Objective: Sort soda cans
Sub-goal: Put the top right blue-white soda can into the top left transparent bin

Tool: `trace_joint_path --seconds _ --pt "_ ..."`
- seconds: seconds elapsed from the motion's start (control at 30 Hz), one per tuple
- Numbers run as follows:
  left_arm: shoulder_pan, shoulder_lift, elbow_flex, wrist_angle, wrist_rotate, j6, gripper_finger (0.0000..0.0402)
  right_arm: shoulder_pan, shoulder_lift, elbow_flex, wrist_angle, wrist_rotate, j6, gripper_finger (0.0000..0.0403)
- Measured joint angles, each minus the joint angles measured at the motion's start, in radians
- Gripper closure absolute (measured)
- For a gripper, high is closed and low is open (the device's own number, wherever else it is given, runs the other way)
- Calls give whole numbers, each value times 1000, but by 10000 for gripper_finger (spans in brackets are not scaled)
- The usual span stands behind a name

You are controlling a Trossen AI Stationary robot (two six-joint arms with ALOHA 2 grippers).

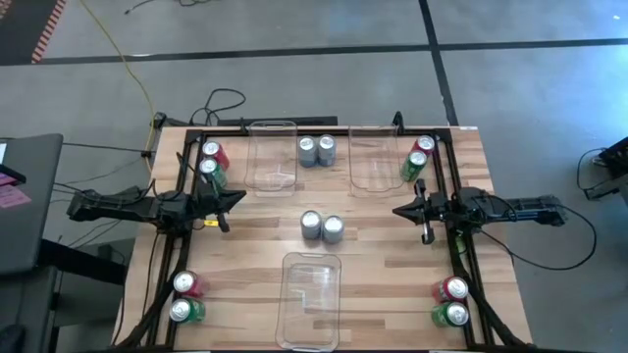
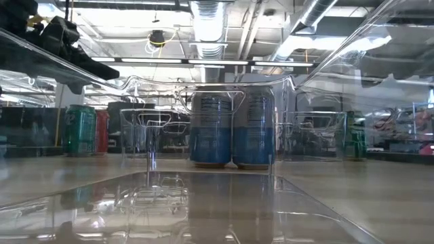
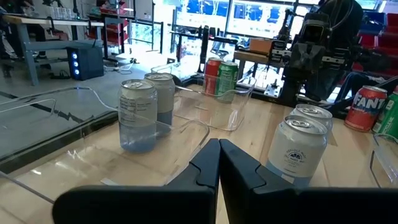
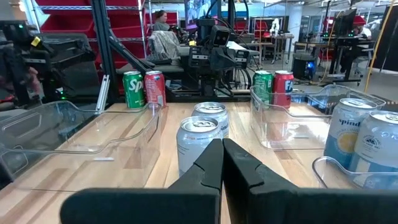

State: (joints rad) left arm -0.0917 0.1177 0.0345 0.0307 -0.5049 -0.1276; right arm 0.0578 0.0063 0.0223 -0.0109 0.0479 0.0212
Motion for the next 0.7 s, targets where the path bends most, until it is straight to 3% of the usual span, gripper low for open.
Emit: trace_joint_path --seconds 0.33,0.53,0.7 --pt "0 -1 -1 37 0 -20 395 -1 0 -1 95 3 -39 375" --pt "0 0 -1 44 0 -22 395 -1 0 -1 231 6 146 375" --pt "1 0 -1 56 -2 76 395 -25 -1 -1 323 94 68 375"
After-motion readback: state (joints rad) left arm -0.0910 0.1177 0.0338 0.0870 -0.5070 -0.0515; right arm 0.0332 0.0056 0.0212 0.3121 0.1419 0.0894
